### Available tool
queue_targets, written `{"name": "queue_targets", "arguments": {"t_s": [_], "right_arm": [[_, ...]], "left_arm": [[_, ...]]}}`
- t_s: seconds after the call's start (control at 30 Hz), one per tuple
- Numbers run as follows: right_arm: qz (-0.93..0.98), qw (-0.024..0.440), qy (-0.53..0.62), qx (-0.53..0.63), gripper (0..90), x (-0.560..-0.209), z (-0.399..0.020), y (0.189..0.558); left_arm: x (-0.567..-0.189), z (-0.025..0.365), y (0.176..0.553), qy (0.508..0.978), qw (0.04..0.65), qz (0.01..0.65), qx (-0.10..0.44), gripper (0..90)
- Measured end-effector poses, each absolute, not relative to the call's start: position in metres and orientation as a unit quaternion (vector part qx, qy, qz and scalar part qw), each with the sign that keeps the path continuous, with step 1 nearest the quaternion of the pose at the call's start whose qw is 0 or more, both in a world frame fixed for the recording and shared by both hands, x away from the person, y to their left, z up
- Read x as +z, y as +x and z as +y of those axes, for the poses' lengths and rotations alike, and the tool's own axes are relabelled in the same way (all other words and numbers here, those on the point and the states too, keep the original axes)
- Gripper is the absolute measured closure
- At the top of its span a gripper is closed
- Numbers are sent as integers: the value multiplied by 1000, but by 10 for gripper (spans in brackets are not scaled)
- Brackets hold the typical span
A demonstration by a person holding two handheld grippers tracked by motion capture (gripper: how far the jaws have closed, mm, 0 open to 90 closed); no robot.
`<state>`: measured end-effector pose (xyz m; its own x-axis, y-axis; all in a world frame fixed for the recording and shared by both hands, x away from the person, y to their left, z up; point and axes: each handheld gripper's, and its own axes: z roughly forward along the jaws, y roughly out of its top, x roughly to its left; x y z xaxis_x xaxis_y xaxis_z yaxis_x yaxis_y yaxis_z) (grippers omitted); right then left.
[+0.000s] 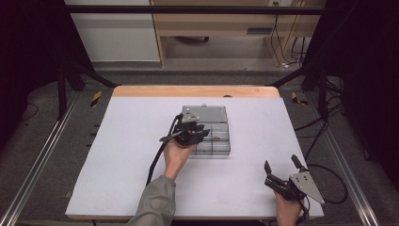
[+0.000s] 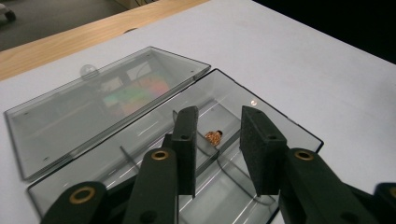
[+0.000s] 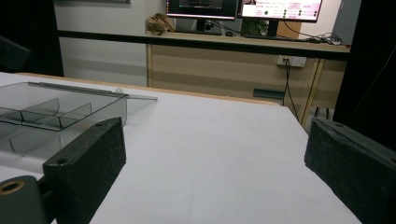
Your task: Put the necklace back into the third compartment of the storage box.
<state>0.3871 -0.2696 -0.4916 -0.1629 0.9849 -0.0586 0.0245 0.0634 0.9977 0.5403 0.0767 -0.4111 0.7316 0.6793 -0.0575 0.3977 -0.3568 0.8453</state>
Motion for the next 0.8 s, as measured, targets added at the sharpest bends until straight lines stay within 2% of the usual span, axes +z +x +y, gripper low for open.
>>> {"name": "queue_targets", "arguments": {"t_s": [0.43,0.63,0.73,0.8], "right_arm": [[562,467,449,514,58,-492,-269,387],[561,468,449,514,56,-492,-269,387],[561,467,449,515,55,-492,-269,387],[561,468,449,515,55,-492,-269,387]], "left_arm": [[-398,140,500,776,488,350,192,608],[-401,173,481,758,498,369,205,552],[-405,190,471,743,505,382,214,458],[-409,199,465,736,508,390,219,443]]}}
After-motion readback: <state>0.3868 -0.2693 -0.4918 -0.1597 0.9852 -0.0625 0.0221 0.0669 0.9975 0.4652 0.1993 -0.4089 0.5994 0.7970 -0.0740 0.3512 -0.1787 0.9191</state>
